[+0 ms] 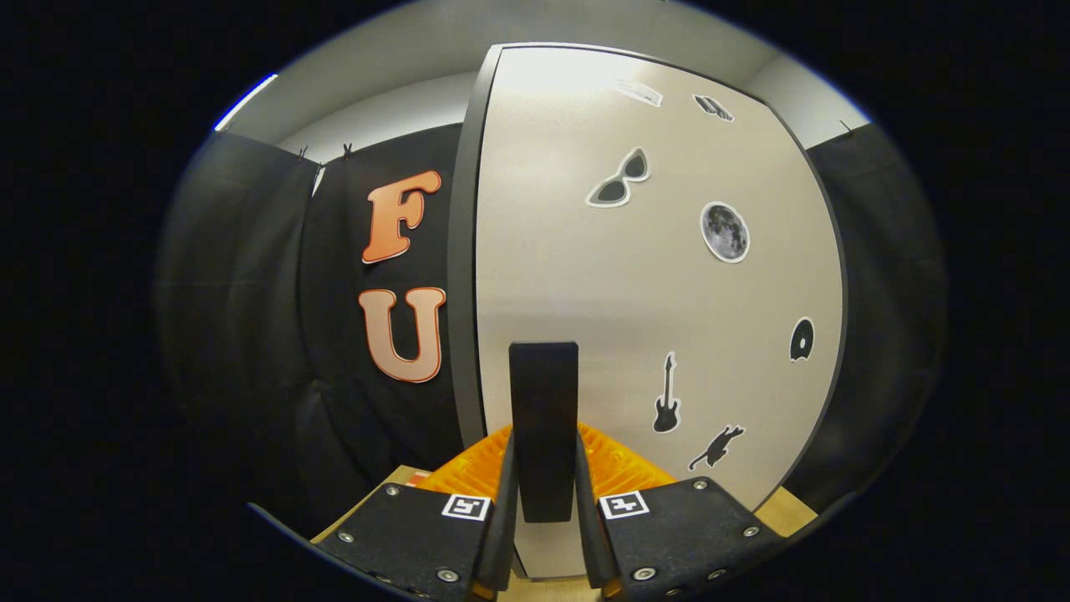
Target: Open the shoe cabinet door, grab the shoes and put them into the shoe cabinet, then close the shoe cabinet door.
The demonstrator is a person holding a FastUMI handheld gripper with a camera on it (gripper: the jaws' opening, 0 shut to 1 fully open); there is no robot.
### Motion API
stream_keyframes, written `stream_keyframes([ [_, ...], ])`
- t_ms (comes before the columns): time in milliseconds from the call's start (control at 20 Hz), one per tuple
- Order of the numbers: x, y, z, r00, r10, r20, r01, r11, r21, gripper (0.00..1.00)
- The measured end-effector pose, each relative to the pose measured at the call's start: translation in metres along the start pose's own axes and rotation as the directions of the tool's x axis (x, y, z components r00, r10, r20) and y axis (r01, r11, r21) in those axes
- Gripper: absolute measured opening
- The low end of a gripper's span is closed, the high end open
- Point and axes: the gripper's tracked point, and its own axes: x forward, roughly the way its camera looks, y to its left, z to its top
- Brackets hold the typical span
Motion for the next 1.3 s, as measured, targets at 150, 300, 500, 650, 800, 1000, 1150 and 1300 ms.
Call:
stream_keyframes([
  [150, -0.008, 0.000, 0.001, 1.000, 0.018, -0.013, -0.018, 1.000, 0.006, 0.30],
  [300, -0.025, -0.003, 0.004, 0.999, 0.020, -0.026, -0.020, 1.000, 0.016, 0.28],
  [500, -0.058, -0.013, 0.006, 0.999, -0.004, -0.036, 0.005, 1.000, 0.024, 0.25],
  [650, -0.080, -0.030, 0.005, 0.998, -0.045, -0.043, 0.047, 0.998, 0.031, 0.25],
  [800, -0.101, -0.045, 0.004, 0.997, -0.066, -0.049, 0.069, 0.996, 0.053, 0.22],
  [1000, -0.124, -0.067, 0.003, 0.993, -0.102, -0.053, 0.105, 0.993, 0.050, 0.21],
  [1150, -0.130, -0.074, 0.000, 0.990, -0.129, -0.061, 0.132, 0.990, 0.045, 0.21],
  [1300, -0.151, -0.094, 0.003, 0.983, -0.171, -0.061, 0.173, 0.984, 0.039, 0.21],
])
